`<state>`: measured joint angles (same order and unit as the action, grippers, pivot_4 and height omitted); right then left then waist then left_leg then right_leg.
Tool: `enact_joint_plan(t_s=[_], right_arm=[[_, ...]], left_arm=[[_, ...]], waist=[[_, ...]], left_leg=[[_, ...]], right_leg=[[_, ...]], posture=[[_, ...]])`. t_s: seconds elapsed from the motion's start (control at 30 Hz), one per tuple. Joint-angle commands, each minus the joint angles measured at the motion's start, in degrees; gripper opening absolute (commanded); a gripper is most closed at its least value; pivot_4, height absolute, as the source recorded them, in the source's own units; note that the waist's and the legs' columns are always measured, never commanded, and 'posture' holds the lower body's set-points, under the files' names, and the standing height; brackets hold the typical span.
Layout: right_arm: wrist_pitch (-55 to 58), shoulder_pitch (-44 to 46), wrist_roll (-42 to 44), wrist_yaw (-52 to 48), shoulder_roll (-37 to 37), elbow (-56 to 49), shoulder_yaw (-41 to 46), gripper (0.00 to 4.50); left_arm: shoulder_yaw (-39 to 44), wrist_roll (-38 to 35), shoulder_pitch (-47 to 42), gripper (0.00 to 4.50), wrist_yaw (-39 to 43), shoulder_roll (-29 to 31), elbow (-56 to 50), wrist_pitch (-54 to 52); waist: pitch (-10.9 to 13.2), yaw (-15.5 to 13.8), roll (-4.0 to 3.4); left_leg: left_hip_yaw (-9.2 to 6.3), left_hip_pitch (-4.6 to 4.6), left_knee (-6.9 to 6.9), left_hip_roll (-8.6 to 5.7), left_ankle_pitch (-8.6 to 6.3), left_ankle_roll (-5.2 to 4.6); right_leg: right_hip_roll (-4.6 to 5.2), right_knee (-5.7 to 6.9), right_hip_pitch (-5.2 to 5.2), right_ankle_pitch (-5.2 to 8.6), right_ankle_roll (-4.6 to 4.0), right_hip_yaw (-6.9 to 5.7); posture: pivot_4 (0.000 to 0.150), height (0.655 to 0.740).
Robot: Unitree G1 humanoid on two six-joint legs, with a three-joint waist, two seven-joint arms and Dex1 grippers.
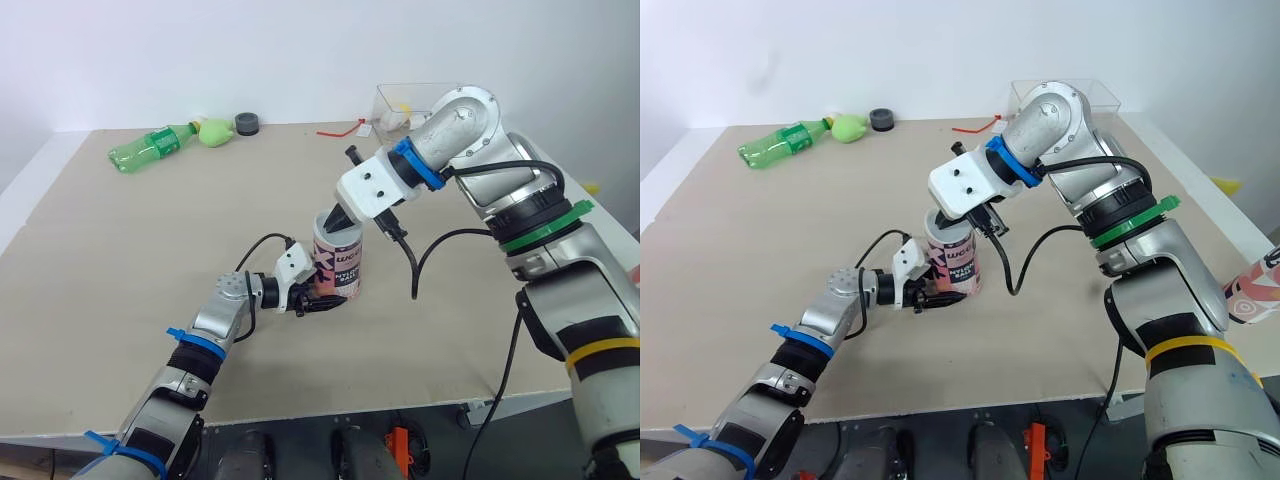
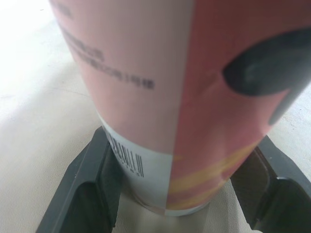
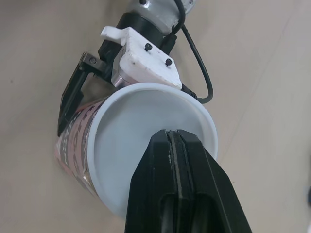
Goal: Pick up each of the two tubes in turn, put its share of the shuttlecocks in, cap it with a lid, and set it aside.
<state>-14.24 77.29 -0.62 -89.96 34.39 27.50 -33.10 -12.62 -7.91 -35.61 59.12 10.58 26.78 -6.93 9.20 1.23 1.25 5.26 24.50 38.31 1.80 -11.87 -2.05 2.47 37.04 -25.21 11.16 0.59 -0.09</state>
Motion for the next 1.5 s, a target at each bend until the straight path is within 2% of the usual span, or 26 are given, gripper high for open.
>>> enact_joint_plan(t_s=[0.03, 0.37, 0.5, 0.67, 0.77, 1.2, 1.33, 1.5], right_arm=[[-3.98, -3.33, -7.34, -2.54, -1.48, 5.36, -6.83, 0.04], [-15.58, -1.21, -11.89, -2.47, -3.52, 10.95, -6.21, 0.04], [-9.39, -1.57, -2.74, -2.54, -1.50, 6.31, -10.46, 0.04], [3.93, -1.88, 11.62, -2.54, 1.33, -3.03, -14.29, 0.04], [7.81, -1.92, 14.46, -2.54, 1.49, -4.98, -14.81, 0.04], [1.90, 0.29, 7.03, -2.54, -0.58, 2.84, -18.46, 0.04], [1.57, 0.66, 7.52, -2.54, -0.35, 2.87, -20.32, 0.04], [2.61, 0.32, 9.05, -2.54, 1.03, 0.59, -23.16, 0.04]], left_arm=[[-0.18, -1.57, -0.79, 2.69, 1.38, -0.67, -4.13, 0.96], [-0.12, -1.21, -0.38, 2.69, 1.53, -0.67, -3.75, 0.75], [-0.11, -1.09, -0.45, 2.69, 1.59, -0.59, -3.51, 0.78], [-0.22, -1.22, -0.50, 2.69, 1.59, -0.46, -3.27, 0.91], [-0.24, -1.27, -0.54, 2.69, 1.72, -0.48, -3.12, 1.09], [-0.23, -1.06, -0.57, 2.69, 1.83, -0.75, -3.22, 1.44], [-0.22, -1.06, -0.53, 2.69, 1.83, -0.77, -3.33, 1.47], [-0.34, -1.06, -0.34, 2.69, 1.74, -0.76, -3.54, 1.41]], waist=[[-0.13, 0.01, 0.10], [-0.47, 0.03, 0.32], [-0.49, 0.01, 0.31], [-0.50, -0.07, 0.32], [-0.50, -0.10, 0.31], [-0.50, -0.08, 0.32], [-0.51, -0.08, 0.32], [-0.60, -0.08, 0.31]], left_leg=[[0.00, -0.02, -0.01, 0.00, 0.00, 0.00], [0.00, -0.28, -0.34, 0.08, 0.00, 0.01], [-0.01, -0.31, -0.45, 0.07, 0.00, 0.01], [-0.02, -0.30, -0.61, -0.04, -0.01, 0.02], [-0.03, -0.28, -0.68, -0.08, -0.09, 0.16], [-0.10, -0.32, -0.72, -0.06, -0.12, 0.21], [-0.11, -0.42, -0.72, -0.04, -0.11, 0.20], [-0.11, -0.47, -0.72, -0.03, -0.12, 0.21]], right_leg=[[0.00, 0.00, 0.01, 0.00, 0.00, 0.00], [0.08, 0.00, 0.10, 0.17, -0.20, -0.01], [0.14, 0.00, 0.10, 0.12, -0.47, -0.05], [0.38, 0.00, 0.09, 0.21, -0.55, -0.13], [0.45, -0.02, 0.08, 0.34, -0.58, -0.15], [0.30, -0.01, 0.12, 0.47, -0.46, -0.28], [0.28, -0.01, 0.19, 0.62, -0.19, -0.27], [0.31, 0.00, 0.23, 0.60, -0.24, -0.27]], posture=[[0.150, 0.7400], [0.150, 0.7400], [0.150, 0.7400], [0.150, 0.7400], [0.150, 0.7400], [0.150, 0.7400], [0.150, 0.7400], [0.150, 0.7400]])
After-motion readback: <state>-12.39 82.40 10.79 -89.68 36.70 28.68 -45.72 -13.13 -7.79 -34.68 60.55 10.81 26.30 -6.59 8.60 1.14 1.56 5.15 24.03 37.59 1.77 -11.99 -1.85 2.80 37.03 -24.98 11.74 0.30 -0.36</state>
